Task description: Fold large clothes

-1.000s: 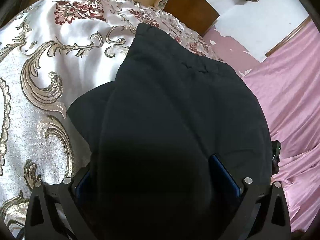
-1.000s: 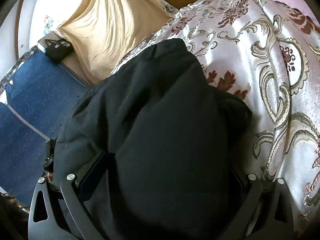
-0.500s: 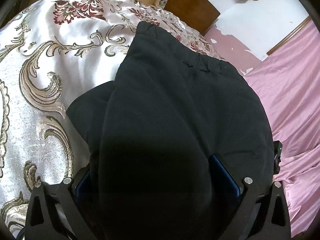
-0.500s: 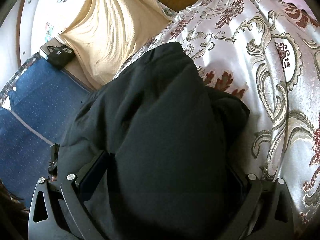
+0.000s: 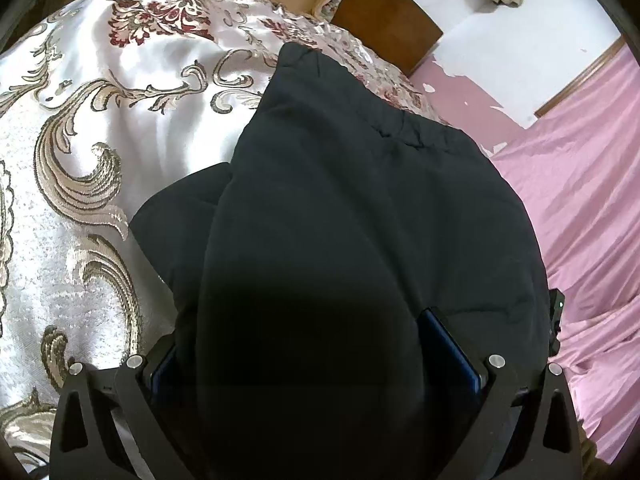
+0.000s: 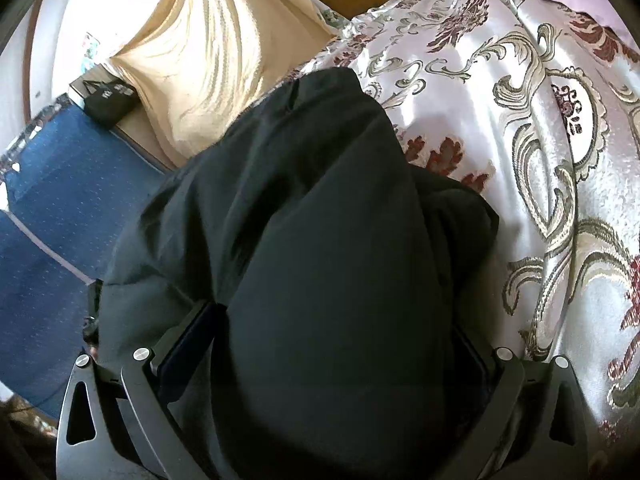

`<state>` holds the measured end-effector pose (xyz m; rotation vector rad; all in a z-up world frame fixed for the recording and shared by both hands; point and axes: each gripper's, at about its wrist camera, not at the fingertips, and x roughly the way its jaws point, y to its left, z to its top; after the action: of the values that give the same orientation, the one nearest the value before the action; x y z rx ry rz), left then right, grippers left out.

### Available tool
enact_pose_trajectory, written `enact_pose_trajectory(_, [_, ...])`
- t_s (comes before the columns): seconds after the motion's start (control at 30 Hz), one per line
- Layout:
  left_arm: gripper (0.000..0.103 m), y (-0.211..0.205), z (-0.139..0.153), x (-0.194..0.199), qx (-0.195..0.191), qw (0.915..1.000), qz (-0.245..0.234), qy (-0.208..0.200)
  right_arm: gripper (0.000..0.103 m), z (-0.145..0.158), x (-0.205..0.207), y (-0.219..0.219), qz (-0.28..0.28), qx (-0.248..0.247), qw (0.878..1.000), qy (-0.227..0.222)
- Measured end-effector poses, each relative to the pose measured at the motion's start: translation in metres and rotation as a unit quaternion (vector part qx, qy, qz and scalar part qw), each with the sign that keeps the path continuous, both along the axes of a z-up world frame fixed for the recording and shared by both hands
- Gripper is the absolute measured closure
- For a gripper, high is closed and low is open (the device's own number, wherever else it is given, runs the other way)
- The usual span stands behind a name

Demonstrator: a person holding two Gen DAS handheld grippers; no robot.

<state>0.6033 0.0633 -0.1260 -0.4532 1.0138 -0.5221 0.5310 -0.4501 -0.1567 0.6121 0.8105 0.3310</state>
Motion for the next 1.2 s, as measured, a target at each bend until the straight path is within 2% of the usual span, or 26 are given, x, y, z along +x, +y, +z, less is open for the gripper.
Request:
enact_pose_trajectory(0.07, [0.0,-0.001,0.001,0.0,0.001,0.9999,0.01,0.01,0.001,0.002,0.0,0.002,-0.004,-0.009,1.0,0.007])
enact_pose_trajectory(0.13, [0.005,-0.001,0.003,-0.002,0.002,0.9996,0.019,0.019,0.001,0.004,0.002,0.003,-0.006,-0.011,1.0,0.022])
enact_pose_trajectory(0.2, [0.017,-0.001,0.007,-0.007,0.0,0.9992,0.032,0.022,0.001,0.007,0.005,0.005,-0.008,-0.016,0.999,0.042])
enact_pose_trajectory(0.33, [0.029,-0.006,0.013,-0.014,0.017,0.9987,0.046,0.016,0.007,0.013,0.007,0.011,-0.015,-0.016,0.997,0.07])
enact_pose_trajectory(0.4, [0.047,-0.008,0.02,-0.017,0.022,0.9979,0.057,0.024,0.016,0.018,0.004,0.017,-0.022,-0.011,0.997,0.069])
enact_pose_trajectory(0.47, [0.06,-0.012,0.031,-0.021,0.035,0.9967,0.069,0.023,0.033,0.024,-0.002,0.02,-0.029,-0.008,0.998,0.062])
enact_pose_trajectory(0.5, [0.067,-0.016,0.042,-0.025,0.052,0.9956,0.077,0.017,0.038,0.029,-0.005,0.022,-0.033,-0.007,0.998,0.058])
enact_pose_trajectory(0.57, [0.074,-0.02,0.056,-0.03,0.069,0.9938,0.086,0.01,0.06,0.036,-0.013,0.022,-0.042,-0.003,0.998,0.053])
enact_pose_trajectory(0.6, [0.078,-0.023,0.063,-0.034,0.074,0.9931,0.091,0.007,0.065,0.042,-0.018,0.022,-0.047,0.005,0.998,0.05])
enact_pose_trajectory(0.67, [0.082,-0.024,0.081,-0.043,0.072,0.9923,0.101,0.006,0.074,0.057,-0.028,0.02,-0.054,0.019,0.998,0.04])
enact_pose_trajectory(0.77, [0.085,-0.025,0.106,-0.059,0.07,0.9922,0.104,0.0,0.078,0.076,-0.046,0.02,-0.055,0.015,0.998,0.03])
enact_pose_trajectory(0.97, [0.086,-0.026,0.15,-0.107,0.105,0.9904,0.086,-0.024,0.079,0.123,-0.087,0.041,-0.035,-0.003,0.999,0.016])
enact_pose_trajectory(1.2, [0.086,-0.001,0.168,-0.169,0.114,0.9897,0.079,-0.036,0.079,0.15,-0.149,0.051,-0.026,-0.006,1.0,0.006])
